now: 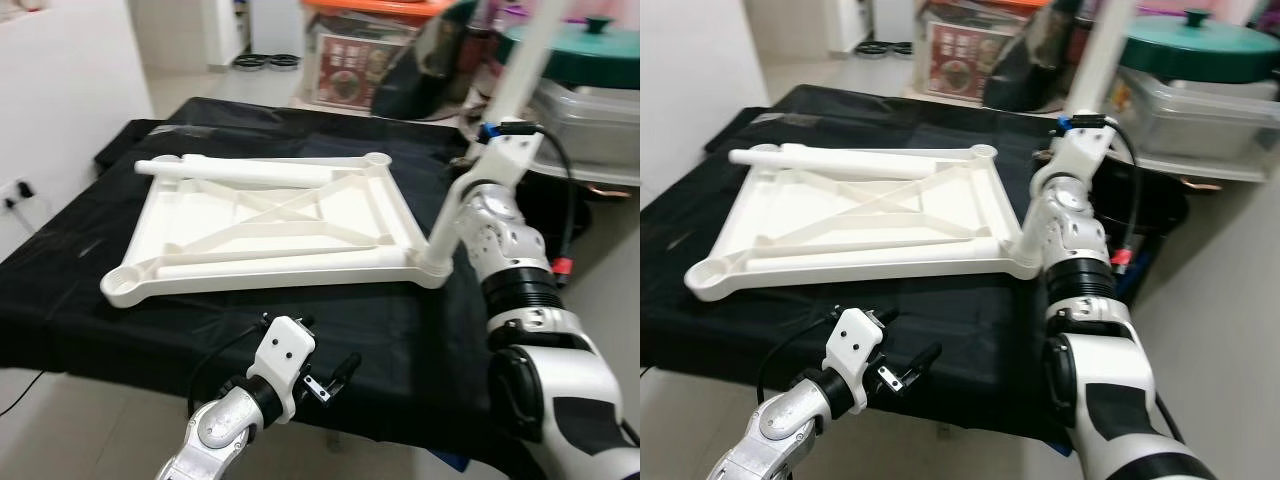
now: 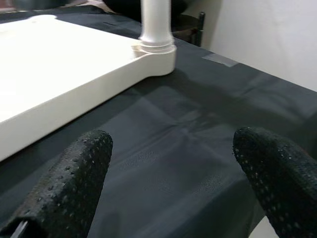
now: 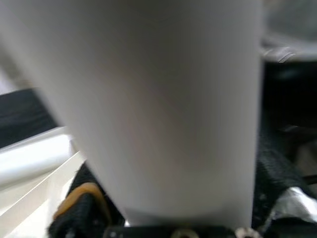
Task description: Building children table
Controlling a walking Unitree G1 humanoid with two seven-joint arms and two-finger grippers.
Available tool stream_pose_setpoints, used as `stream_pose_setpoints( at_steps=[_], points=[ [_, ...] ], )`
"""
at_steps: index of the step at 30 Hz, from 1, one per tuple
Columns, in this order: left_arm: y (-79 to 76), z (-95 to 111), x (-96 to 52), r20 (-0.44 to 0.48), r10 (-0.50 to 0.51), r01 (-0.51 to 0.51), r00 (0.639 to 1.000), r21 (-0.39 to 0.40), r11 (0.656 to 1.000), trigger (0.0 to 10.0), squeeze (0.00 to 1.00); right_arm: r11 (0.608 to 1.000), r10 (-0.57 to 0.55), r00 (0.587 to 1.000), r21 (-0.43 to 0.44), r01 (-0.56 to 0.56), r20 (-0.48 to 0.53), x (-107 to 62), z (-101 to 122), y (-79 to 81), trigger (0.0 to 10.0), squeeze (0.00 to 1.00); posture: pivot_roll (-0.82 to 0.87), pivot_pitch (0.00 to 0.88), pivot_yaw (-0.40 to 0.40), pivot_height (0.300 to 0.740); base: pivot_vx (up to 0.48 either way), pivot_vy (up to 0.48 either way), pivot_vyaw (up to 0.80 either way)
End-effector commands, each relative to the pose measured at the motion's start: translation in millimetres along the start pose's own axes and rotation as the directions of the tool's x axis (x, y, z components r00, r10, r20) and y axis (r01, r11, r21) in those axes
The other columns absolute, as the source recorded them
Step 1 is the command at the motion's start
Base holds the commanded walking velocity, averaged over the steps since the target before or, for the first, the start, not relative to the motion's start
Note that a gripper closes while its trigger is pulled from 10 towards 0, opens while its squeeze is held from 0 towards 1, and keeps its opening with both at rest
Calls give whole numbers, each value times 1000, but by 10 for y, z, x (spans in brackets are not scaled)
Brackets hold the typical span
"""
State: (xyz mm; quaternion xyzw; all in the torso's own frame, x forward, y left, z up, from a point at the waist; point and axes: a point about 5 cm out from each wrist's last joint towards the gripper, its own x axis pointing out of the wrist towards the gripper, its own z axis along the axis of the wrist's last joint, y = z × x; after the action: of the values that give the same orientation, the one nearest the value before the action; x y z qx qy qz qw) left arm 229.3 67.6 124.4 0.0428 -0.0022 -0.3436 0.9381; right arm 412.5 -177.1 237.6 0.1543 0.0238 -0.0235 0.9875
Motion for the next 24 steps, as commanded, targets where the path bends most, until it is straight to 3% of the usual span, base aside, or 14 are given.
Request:
stream_pose_setpoints(
  at_steps=[1,2,3,4,6,10,11,14,15,16,17,18,20,24],
  points=[
    [-9,-45,7,-19,4,-4,1000,-10,1000,10000,0,954,293,954,78,-289,-58,-18,-66,252,10000,1000,131,42,-79,740,0,0,0],
    [-9,-45,7,-19,4,-4,1000,-10,1000,10000,0,954,293,954,78,-289,-58,-18,-66,252,10000,1000,131,42,-79,740,0,0,0],
    [-7,-44,7,-17,5,-5,1000,-10,1000,10000,0,889,458,886,43,-456,-73,-73,-44,275,10000,1000,125,44,-77,740,0,0,0],
    [-7,-44,7,-17,5,-5,1000,-10,1000,10000,0,889,458,886,43,-456,-73,-73,-44,275,10000,1000,125,44,-77,740,0,0,0],
    [-5,-44,8,-16,7,-7,1000,-11,1000,10000,0,756,650,750,0,-655,-123,-194,-43,268,10000,1000,127,44,-79,740,0,0,0],
    [-1,-45,6,-16,10,-10,1000,-11,1000,10000,0,525,836,527,-60,-849,-152,-427,44,91,10000,1000,129,46,-80,740,0,0,0],
    [-1,-45,6,-16,10,-10,1000,-11,1000,10000,0,525,836,527,-60,-849,-152,-427,44,91,10000,1000,129,46,-80,740,0,0,0],
    [2,-42,1,-15,11,-11,1000,-9,1000,10000,0,372,916,370,-14,-928,-154,-587,162,-12,10000,1000,130,48,-77,740,0,0,0],
    [2,-42,1,-15,11,-11,1000,-9,1000,10000,0,372,916,370,-14,-928,-154,-587,162,-12,10000,1000,130,48,-77,740,0,0,0],
    [3,-41,-1,-15,12,-12,1000,-9,1000,10000,0,336,931,332,-1,-942,-153,-626,191,-27,10000,1000,131,49,-76,740,0,0,0],
    [6,-41,-2,-15,12,-12,1000,-10,1000,10000,0,261,955,254,24,-965,-154,-697,218,-43,10000,1000,130,51,-75,740,0,0,0],
    [6,-41,-2,-15,12,-12,1000,-10,1000,10000,0,261,955,254,24,-965,-154,-697,218,-43,10000,1000,130,51,-75,740,0,0,0],
    [9,-41,-4,-17,11,-11,1000,-9,1000,10000,0,139,981,129,67,-988,-143,-821,253,-42,10000,0,130,50,-72,740,0,0,0],
    [12,-42,-3,-18,10,-10,1000,-8,1000,10000,0,86,983,72,75,-993,-169,-872,230,-30,10000,0,131,50,-71,740,0,0,0]
  ],
)
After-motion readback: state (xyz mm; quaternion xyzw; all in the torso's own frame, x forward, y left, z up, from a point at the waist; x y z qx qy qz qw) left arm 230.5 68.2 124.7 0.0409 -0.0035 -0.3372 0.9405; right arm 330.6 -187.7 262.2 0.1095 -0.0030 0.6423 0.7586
